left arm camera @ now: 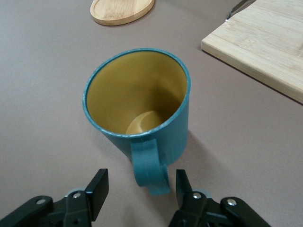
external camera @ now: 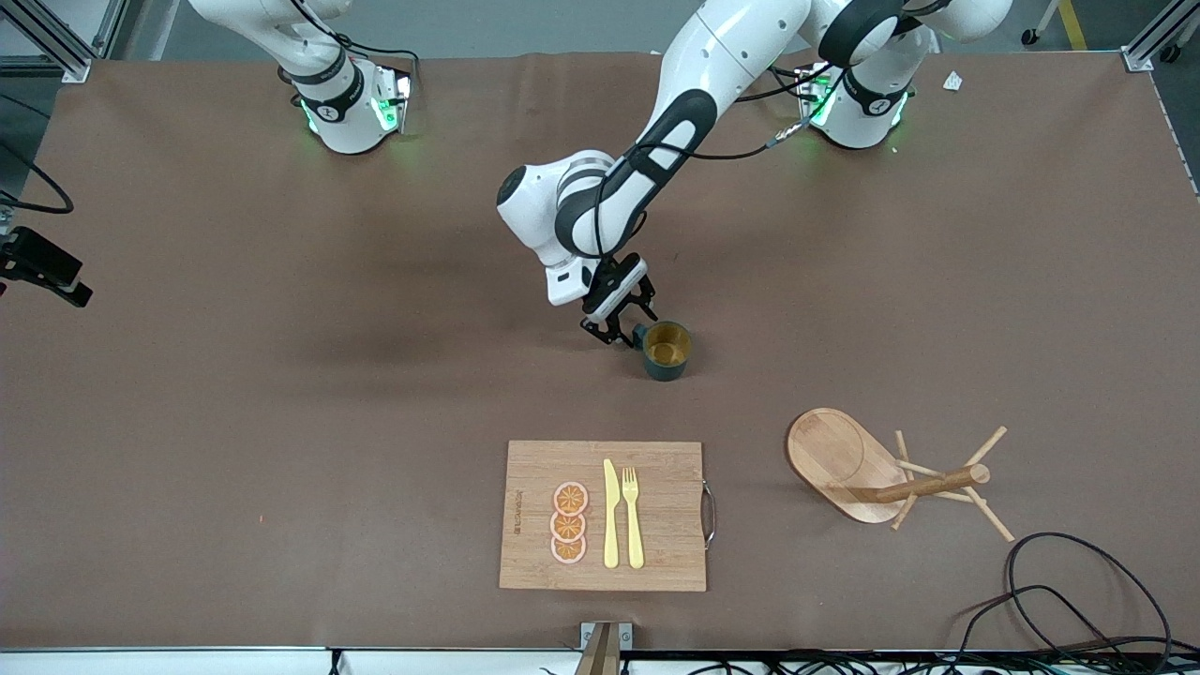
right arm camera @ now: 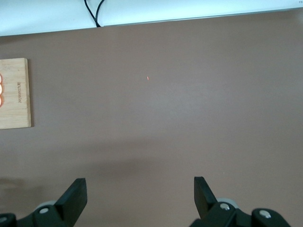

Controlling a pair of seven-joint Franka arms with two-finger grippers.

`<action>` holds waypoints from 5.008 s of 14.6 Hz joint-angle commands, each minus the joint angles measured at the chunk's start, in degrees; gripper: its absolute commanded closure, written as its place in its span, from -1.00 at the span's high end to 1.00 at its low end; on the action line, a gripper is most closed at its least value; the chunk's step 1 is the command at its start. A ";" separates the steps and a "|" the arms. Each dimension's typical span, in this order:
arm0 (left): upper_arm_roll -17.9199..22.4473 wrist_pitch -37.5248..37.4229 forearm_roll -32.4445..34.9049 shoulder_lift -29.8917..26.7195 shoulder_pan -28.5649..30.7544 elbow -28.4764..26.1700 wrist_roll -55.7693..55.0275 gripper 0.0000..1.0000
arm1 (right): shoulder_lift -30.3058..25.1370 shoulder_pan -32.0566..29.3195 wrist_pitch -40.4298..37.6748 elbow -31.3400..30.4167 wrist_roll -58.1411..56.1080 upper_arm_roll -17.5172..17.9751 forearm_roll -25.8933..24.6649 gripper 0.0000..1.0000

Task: Pass cup and hang on rack
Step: 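Grasp the teal mug's handle with the left gripper, then carry the mug with the left gripper over to the wooden rack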

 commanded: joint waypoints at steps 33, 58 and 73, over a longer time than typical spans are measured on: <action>1.57 -3.17 2.27 -0.09 -0.09 1.78 3.59 -0.88 | -1.57 -1.31 -0.71 -0.64 -2.30 -0.14 -0.18 1.00; 0.79 -1.93 -50.87 -30.06 31.08 6.70 28.47 -0.99 | -1.57 -1.84 -0.80 -0.55 -3.62 -0.14 -0.18 1.00; 1.49 -3.08 -88.24 -26.64 52.11 6.62 49.22 -1.00 | -1.66 -1.75 -0.80 -0.55 -3.62 0.03 -0.27 1.00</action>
